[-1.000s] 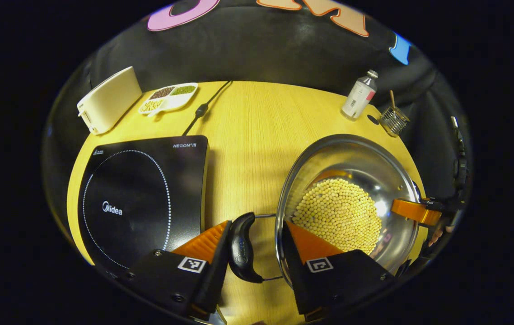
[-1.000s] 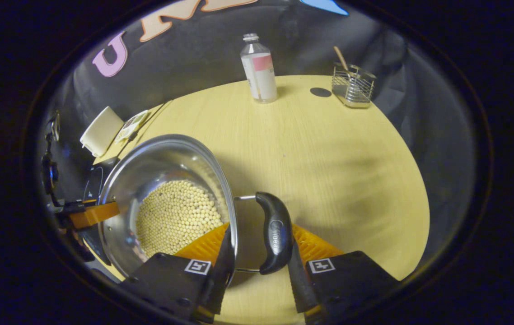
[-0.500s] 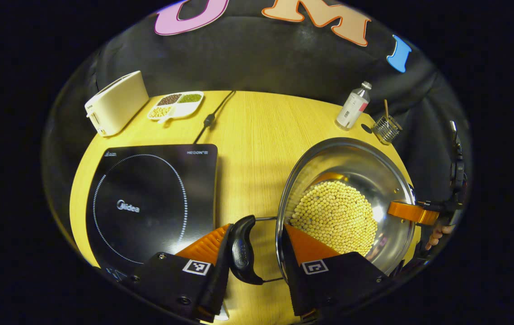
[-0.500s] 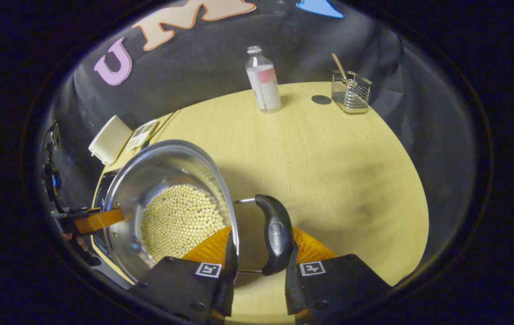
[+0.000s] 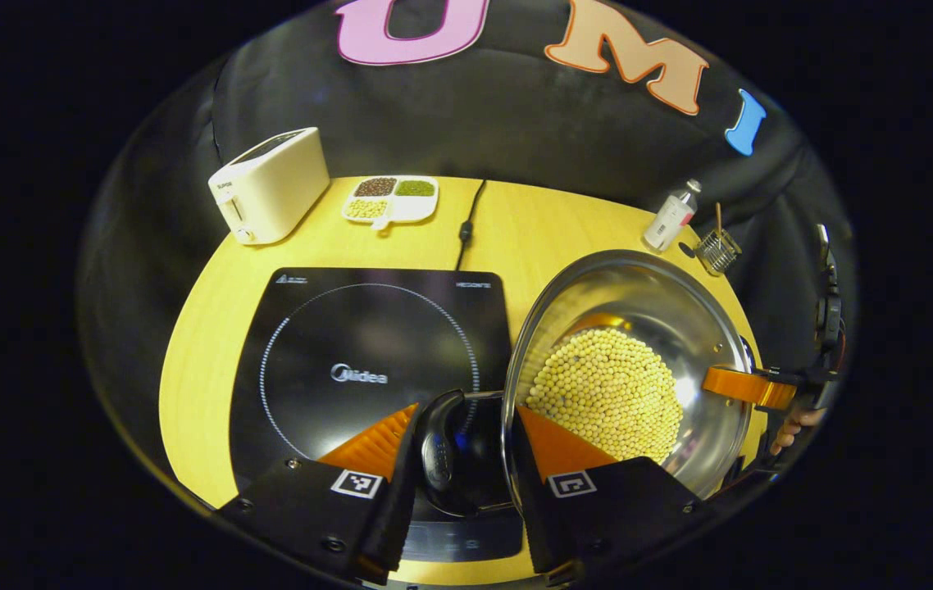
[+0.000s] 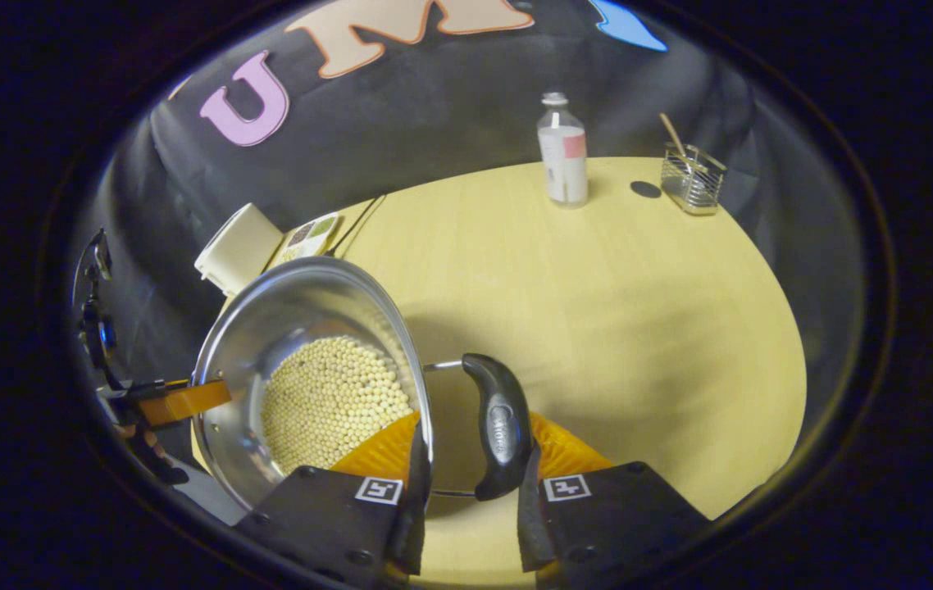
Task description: First push the handle of the pot to place it horizontally, then grasp the pot with both hands and set it on the induction cooktop.
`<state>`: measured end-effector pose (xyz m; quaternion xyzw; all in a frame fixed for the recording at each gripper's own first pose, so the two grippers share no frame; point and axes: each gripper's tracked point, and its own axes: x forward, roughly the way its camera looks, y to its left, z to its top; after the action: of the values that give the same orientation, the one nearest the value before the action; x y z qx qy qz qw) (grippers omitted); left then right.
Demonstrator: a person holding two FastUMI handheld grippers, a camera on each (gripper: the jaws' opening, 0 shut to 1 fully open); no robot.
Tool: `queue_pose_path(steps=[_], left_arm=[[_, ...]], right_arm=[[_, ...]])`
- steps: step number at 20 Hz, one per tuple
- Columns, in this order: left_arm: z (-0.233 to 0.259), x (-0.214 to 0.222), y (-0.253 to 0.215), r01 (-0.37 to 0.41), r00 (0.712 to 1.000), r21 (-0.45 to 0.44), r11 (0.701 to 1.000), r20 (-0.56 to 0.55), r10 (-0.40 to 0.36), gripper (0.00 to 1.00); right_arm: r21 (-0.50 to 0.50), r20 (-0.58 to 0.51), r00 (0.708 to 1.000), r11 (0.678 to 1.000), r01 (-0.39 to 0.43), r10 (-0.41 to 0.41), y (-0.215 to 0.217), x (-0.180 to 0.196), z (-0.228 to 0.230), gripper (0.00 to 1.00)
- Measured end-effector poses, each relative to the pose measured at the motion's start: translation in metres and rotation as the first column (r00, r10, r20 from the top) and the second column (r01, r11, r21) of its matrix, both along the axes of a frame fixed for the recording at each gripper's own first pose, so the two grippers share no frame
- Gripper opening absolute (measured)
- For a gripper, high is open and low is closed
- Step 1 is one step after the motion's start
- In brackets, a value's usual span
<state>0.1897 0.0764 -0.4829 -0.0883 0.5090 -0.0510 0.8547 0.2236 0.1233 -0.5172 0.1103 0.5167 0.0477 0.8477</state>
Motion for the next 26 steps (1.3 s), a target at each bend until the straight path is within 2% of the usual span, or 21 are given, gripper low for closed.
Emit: queue_pose_path(steps=[4,8,12,13,14,15,16,18,24,26], left_arm=[[-0.008,0.004,0.056,0.04,0.999,-0.01,0.999,-0.004,-0.04,0.59],[-0.019,0.019,0.11,0.074,0.997,-0.033,0.997,0.015,-0.074,0.59],[-0.023,0.03,0.149,0.092,0.995,-0.028,0.995,0.028,-0.091,0.58],[-0.023,0.034,0.155,0.095,0.995,-0.028,0.995,0.043,-0.094,0.59],[-0.024,0.037,0.161,0.099,0.994,-0.028,0.995,0.049,-0.097,0.58],[-0.025,0.039,0.167,0.107,0.992,-0.025,0.994,0.063,-0.105,0.58],[-0.026,0.041,0.172,0.12,0.99,-0.017,0.993,0.078,-0.118,0.58],[-0.027,0.047,0.181,0.139,0.985,0.003,0.99,0.104,-0.138,0.59],[-0.027,0.043,0.188,0.076,0.989,-0.014,0.997,0.127,-0.074,0.61],[-0.028,0.041,0.188,0.063,0.992,0.003,0.998,0.106,-0.063,0.65]], right_arm=[[-0.006,-0.03,0.999,0.999,0.044,-0.044,0.061,-0.013,-0.004,0.47],[-0.016,-0.029,0.996,0.997,0.08,-0.08,0.116,-0.006,-0.004,0.47],[-0.044,-0.06,0.994,0.995,0.093,-0.095,0.155,-0.003,-0.001,0.47],[-0.044,-0.065,0.993,0.994,0.099,-0.102,0.164,-0.003,-0.002,0.44],[-0.047,-0.07,0.992,0.993,0.105,-0.109,0.172,-0.004,-0.003,0.47],[-0.054,-0.071,0.991,0.993,0.108,-0.111,0.177,-0.003,-0.003,0.47],[-0.06,-0.074,0.991,0.992,0.109,-0.113,0.183,-0.005,-0.004,0.41],[-0.06,-0.086,0.989,0.991,0.117,-0.122,0.193,-0.009,-0.007,0.42],[-0.043,-0.089,0.989,0.992,0.118,-0.122,0.195,-0.006,-0.005,0.43],[-0.044,-0.095,0.988,0.992,0.116,-0.119,0.194,-0.005,-0.006,0.48]])
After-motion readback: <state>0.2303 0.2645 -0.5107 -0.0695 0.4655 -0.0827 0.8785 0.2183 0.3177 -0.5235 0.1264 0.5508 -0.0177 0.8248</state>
